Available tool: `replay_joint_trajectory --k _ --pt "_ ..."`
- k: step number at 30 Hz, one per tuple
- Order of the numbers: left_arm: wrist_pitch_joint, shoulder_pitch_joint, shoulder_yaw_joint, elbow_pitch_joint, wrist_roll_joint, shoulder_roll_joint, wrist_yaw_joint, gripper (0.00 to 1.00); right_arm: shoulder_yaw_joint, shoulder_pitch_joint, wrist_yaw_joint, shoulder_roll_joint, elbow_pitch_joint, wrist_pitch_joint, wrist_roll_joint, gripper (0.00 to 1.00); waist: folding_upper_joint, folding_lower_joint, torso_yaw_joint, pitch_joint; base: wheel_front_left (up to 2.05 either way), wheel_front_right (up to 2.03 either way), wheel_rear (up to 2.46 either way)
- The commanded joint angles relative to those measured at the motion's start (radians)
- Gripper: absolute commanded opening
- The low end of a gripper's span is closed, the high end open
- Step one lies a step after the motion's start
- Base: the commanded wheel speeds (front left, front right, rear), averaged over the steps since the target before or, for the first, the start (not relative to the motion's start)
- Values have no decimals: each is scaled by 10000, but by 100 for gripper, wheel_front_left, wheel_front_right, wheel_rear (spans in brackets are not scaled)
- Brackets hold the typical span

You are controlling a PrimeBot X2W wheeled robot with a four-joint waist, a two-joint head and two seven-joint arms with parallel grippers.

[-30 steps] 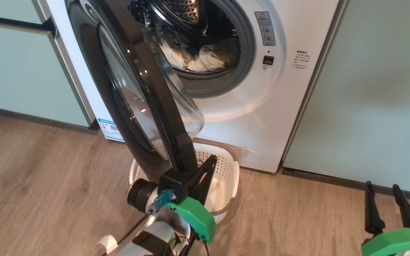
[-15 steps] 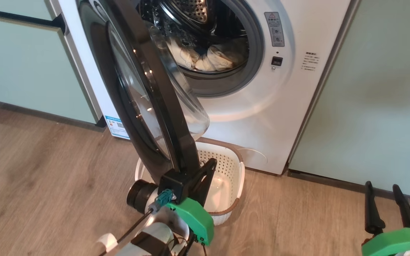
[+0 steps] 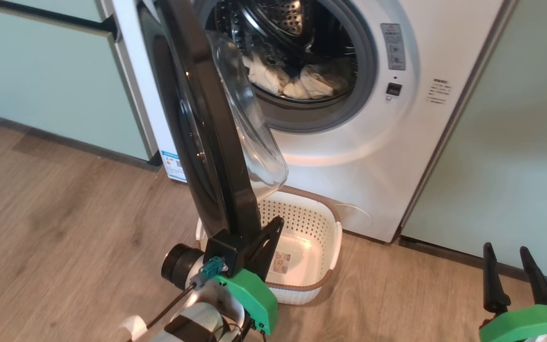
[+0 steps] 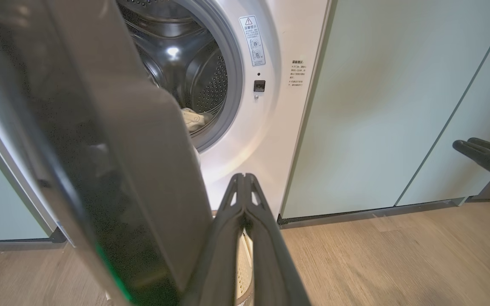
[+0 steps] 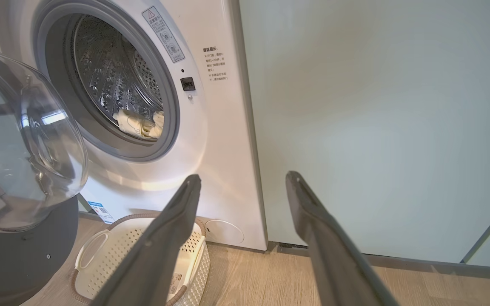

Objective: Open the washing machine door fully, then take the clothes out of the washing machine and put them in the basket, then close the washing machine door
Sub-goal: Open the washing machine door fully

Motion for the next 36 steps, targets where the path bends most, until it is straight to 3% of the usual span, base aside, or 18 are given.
replay_joint_trajectory --k 1,20,36 --pt "18 -306 458 -301 -75 295 94 0 154 -343 37 -87 -329 -97 39 100 0 0 110 11 0 0 0" --pt "65 9 618 -579 -146 752 377 0 92 -333 37 -74 -328 -97 29 100 0 0 1429 -116 0 0 0" --pt "-230 289 1778 -555 -552 1514 985 0 45 -359 37 -26 -380 -97 14 100 0 0 2443 92 0 0 0"
